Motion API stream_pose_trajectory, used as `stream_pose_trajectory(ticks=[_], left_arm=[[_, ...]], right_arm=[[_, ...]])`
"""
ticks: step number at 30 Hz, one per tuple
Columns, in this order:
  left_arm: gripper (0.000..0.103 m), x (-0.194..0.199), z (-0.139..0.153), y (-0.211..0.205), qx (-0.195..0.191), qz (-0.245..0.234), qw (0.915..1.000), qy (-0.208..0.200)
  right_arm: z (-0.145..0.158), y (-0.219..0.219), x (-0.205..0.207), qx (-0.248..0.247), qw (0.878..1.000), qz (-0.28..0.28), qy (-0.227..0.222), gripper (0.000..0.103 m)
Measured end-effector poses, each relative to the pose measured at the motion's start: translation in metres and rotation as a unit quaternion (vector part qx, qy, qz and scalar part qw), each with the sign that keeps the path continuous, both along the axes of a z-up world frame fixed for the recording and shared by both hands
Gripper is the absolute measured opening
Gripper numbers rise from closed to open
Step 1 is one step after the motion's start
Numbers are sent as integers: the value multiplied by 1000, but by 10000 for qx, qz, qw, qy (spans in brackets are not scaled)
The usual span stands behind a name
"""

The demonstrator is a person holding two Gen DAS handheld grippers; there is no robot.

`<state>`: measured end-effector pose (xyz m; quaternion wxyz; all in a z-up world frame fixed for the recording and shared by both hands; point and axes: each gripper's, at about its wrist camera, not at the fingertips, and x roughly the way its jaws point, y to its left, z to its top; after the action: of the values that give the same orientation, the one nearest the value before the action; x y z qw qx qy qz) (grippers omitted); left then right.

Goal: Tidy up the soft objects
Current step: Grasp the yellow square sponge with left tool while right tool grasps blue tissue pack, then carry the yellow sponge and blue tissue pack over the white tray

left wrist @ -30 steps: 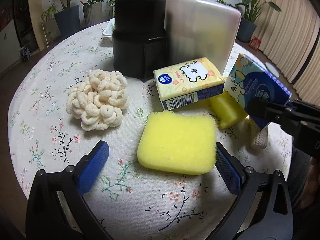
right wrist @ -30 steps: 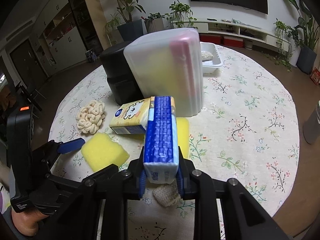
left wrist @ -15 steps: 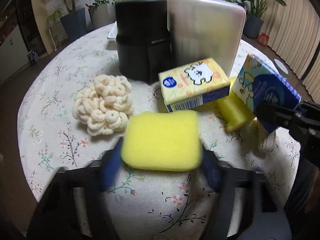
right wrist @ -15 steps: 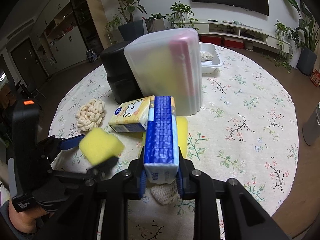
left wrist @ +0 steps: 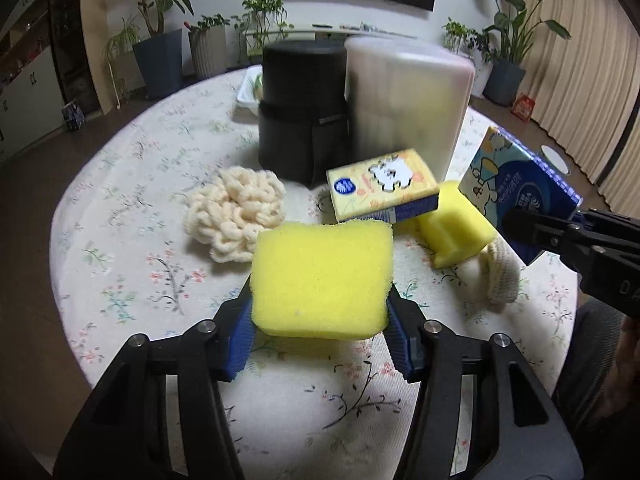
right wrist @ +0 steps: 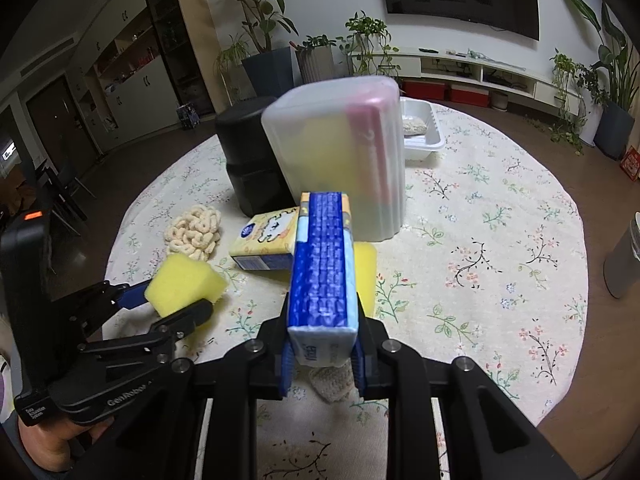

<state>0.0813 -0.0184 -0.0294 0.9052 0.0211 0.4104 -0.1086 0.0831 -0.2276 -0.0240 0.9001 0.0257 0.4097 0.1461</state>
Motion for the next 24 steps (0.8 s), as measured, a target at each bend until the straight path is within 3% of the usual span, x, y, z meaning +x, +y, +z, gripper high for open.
stream_pose_trajectory(ticks=[13, 24], left_arm=[[53, -8, 45, 21, -278, 21, 9988, -410], [53, 20, 86, 56, -333, 197, 9968, -696]], right_arm=[[31, -11, -20, 27, 9999, 28, -162, 25], [67, -53, -10, -93, 9985, -307, -445, 25]])
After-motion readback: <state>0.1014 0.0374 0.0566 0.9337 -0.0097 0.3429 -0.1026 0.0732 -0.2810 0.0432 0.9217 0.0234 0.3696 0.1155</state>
